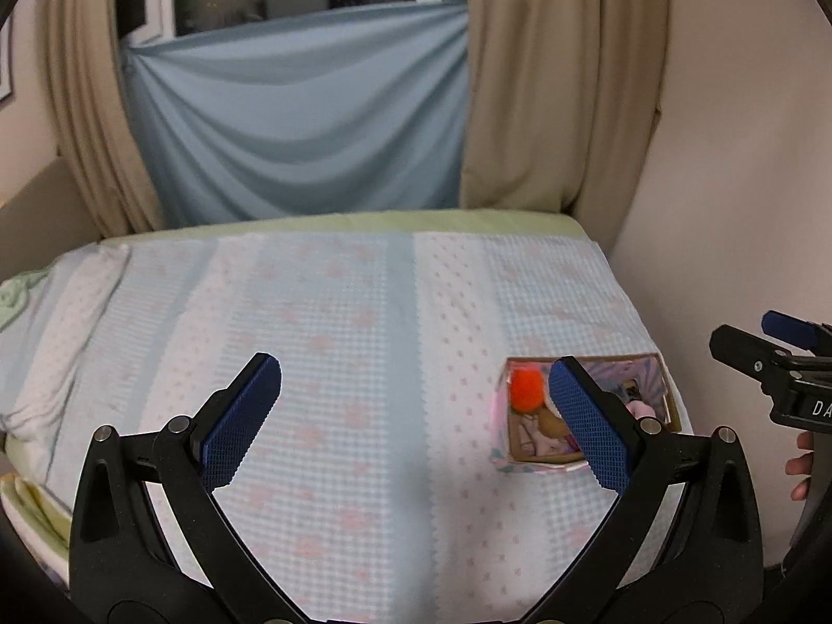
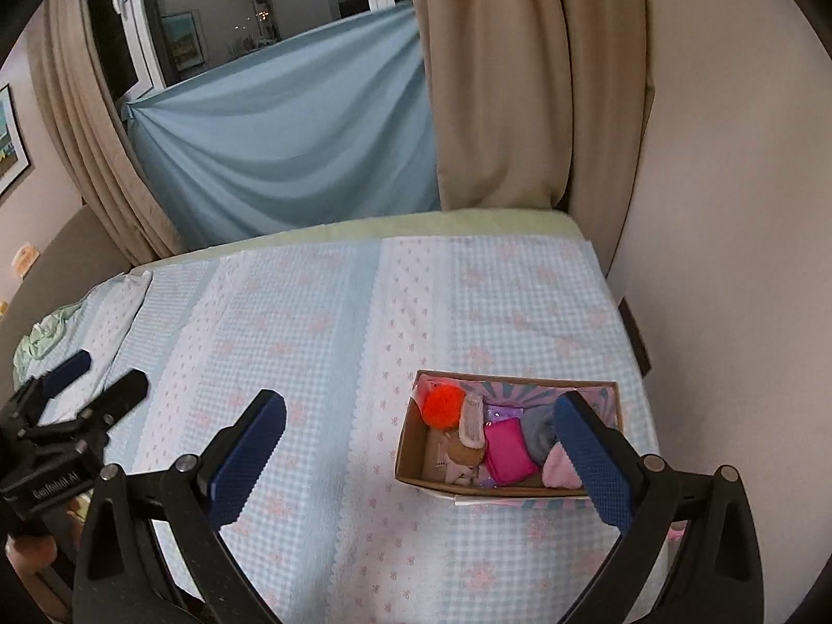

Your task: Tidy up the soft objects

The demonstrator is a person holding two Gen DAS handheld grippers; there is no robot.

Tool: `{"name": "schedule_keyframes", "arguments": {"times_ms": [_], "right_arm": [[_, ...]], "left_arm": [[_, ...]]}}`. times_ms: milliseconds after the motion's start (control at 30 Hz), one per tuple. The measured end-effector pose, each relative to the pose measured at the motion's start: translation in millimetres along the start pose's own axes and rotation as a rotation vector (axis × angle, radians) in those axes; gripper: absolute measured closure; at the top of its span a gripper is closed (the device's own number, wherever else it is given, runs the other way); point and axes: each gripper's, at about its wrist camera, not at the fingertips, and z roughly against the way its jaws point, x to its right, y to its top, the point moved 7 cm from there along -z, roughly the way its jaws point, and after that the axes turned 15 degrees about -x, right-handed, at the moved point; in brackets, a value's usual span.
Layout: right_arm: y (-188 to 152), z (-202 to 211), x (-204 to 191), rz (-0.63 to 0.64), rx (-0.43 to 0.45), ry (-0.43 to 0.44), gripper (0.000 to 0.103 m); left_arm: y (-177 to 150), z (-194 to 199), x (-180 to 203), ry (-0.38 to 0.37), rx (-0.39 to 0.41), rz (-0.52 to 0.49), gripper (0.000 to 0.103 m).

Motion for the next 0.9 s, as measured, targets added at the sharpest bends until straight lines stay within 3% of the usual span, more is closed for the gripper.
{"name": "schedule_keyframes", "arguments": {"times_ms": [367, 900], "right_arm": [[-26.5, 44.6, -22.8, -0.002, 0.106, -0.114, 0.001], [-21.0, 65.9, -27.2, -0.033, 0.189, -0.132, 0.001]], "left_arm": [[-20.9, 51.7, -23.3, -0.005, 0.097, 0.027, 0.0], [-15.9, 63.7, -22.5, 0.009, 0.157, -0.005, 0.0]]}}
